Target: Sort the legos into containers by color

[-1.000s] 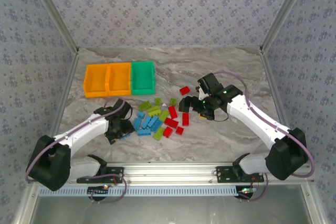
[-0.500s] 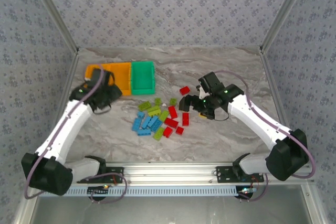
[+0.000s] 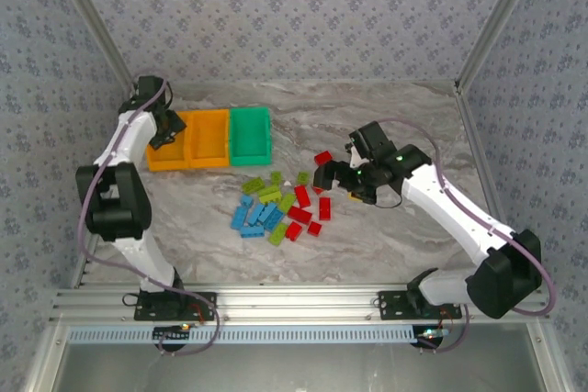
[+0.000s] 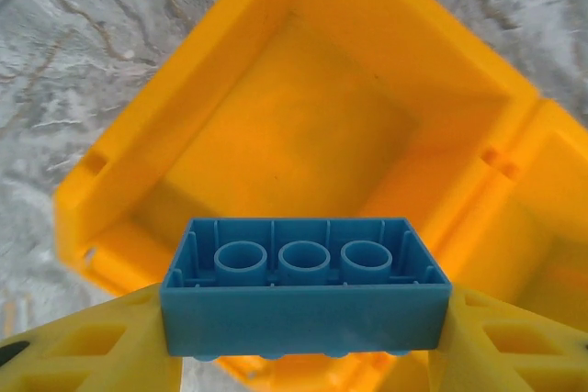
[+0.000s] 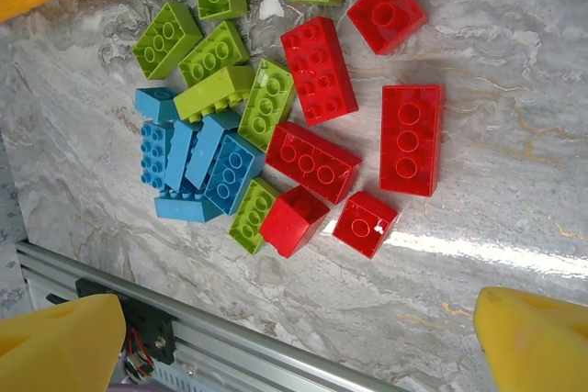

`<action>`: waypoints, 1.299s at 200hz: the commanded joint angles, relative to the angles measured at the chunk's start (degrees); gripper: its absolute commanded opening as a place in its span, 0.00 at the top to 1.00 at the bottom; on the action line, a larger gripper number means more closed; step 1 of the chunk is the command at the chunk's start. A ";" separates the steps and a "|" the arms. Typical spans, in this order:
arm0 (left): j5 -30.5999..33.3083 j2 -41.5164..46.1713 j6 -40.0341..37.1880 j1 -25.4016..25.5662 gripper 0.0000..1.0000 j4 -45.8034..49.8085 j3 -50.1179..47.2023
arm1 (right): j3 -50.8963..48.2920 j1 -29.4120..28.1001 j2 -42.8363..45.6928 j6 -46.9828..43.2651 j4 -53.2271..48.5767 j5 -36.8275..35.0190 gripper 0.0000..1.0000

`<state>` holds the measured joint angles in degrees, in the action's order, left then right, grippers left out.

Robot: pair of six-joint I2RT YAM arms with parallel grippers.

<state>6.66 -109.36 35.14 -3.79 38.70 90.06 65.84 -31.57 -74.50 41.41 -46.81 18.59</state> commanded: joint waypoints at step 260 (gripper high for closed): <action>-11.81 47.90 -21.90 26.90 0.01 5.83 -26.16 | 39.14 -0.17 -55.34 17.93 -3.27 -30.66 0.23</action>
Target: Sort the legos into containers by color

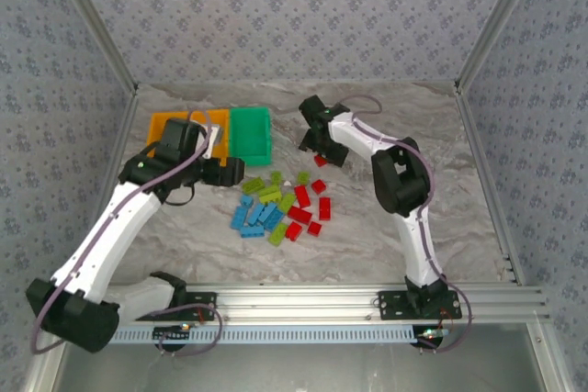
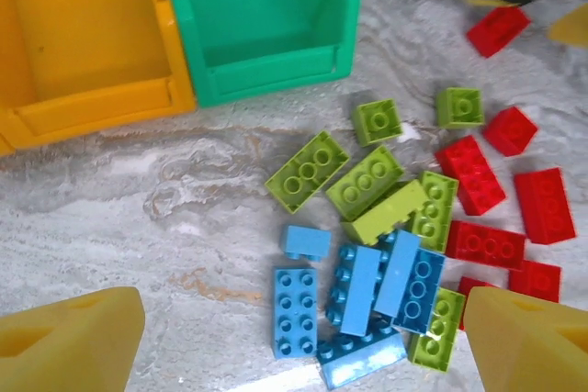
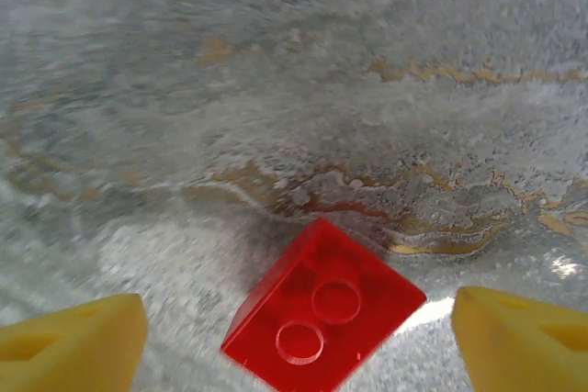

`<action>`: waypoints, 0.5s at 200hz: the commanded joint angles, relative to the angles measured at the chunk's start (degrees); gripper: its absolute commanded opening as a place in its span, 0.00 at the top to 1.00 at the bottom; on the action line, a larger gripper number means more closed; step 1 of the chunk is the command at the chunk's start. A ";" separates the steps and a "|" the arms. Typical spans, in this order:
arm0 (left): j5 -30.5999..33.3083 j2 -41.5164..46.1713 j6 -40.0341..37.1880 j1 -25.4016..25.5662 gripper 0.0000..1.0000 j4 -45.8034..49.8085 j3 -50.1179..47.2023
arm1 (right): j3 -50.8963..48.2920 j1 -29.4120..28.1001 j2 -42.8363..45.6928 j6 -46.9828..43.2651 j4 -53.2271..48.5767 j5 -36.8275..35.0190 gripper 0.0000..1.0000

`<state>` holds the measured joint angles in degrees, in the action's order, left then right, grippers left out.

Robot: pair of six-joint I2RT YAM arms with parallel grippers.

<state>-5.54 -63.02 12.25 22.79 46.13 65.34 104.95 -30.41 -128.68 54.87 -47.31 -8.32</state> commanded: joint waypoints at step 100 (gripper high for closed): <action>3.03 7.20 4.79 0.24 0.01 -6.88 -10.29 | -14.25 -7.58 18.10 -8.89 9.30 -11.88 0.65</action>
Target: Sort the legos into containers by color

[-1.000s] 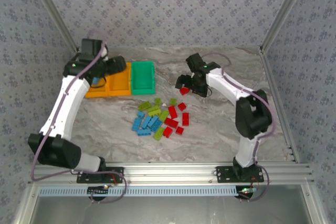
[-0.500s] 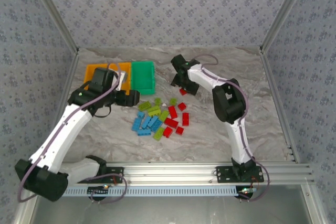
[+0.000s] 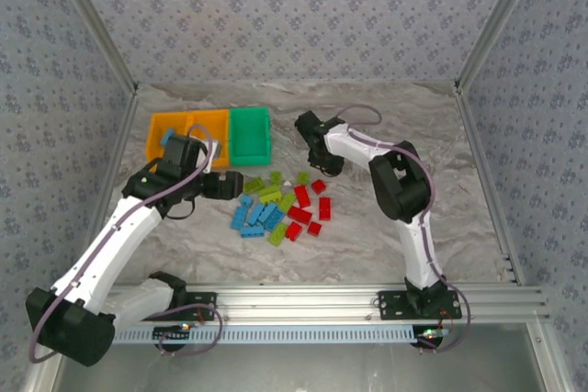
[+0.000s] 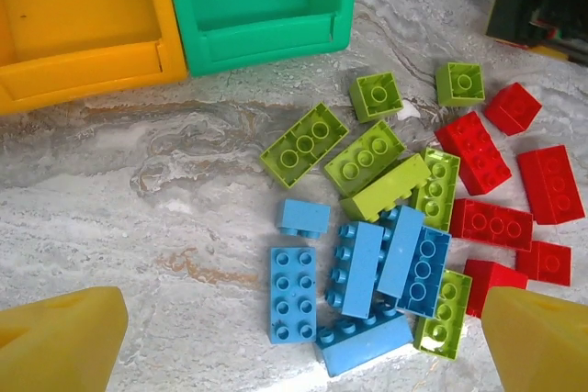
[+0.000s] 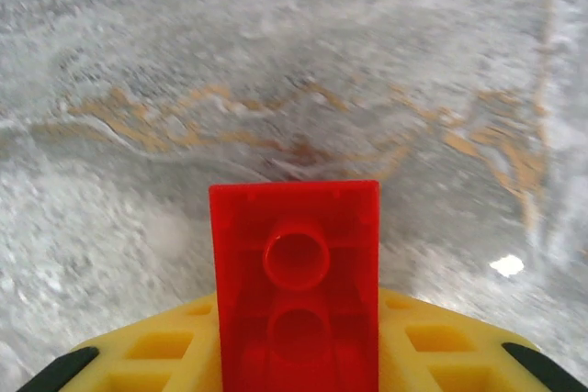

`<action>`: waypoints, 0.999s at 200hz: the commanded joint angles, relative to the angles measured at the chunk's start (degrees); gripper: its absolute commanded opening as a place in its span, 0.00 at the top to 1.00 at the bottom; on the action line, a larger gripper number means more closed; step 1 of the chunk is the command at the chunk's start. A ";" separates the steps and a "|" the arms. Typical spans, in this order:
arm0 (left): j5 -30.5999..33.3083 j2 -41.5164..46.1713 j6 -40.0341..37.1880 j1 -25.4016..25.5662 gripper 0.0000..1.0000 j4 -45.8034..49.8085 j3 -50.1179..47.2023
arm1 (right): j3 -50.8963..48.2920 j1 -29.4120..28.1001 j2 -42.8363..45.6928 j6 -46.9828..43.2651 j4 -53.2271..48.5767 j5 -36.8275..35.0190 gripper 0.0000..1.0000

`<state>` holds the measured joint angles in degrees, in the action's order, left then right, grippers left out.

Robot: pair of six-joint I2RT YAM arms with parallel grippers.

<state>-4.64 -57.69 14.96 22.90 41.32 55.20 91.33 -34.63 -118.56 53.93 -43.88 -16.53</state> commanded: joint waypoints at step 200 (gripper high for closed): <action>3.49 -0.49 -0.94 -3.48 0.01 -2.82 -2.92 | 88.32 -11.11 -42.54 -25.08 -17.51 8.51 0.48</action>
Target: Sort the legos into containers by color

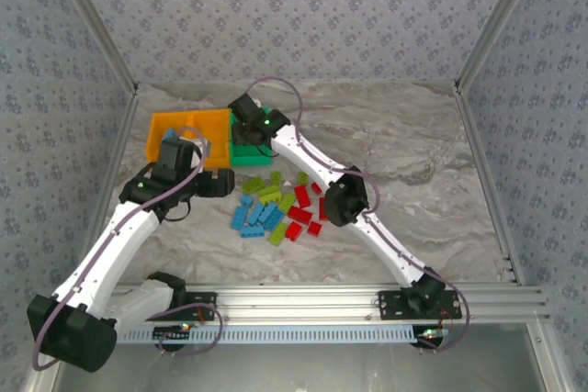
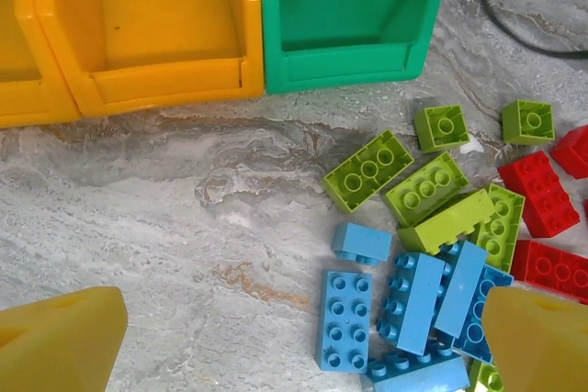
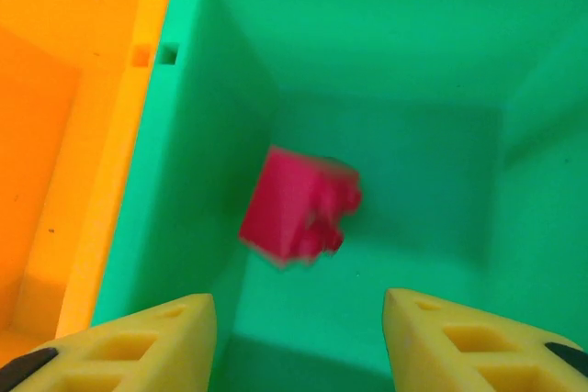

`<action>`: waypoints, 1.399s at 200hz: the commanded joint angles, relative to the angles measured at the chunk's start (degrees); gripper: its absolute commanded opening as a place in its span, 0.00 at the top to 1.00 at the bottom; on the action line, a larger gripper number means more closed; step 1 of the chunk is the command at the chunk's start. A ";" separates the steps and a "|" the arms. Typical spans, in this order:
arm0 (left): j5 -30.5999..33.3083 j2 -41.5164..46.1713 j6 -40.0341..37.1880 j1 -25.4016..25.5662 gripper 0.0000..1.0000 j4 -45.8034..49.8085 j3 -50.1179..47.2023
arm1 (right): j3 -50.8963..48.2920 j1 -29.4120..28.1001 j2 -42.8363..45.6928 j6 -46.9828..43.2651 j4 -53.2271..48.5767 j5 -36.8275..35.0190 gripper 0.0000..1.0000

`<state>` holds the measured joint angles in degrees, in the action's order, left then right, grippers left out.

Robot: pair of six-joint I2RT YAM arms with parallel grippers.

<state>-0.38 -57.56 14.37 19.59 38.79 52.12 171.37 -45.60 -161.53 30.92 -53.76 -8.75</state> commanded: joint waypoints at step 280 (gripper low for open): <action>1.70 -45.07 -5.00 9.12 0.25 -19.77 8.98 | -68.27 8.88 61.28 -19.94 -16.84 13.55 0.00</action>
<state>2.55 -101.82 8.62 29.34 19.29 60.31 103.35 -36.99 -102.50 8.64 -72.47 3.88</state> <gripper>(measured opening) 0.802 0.999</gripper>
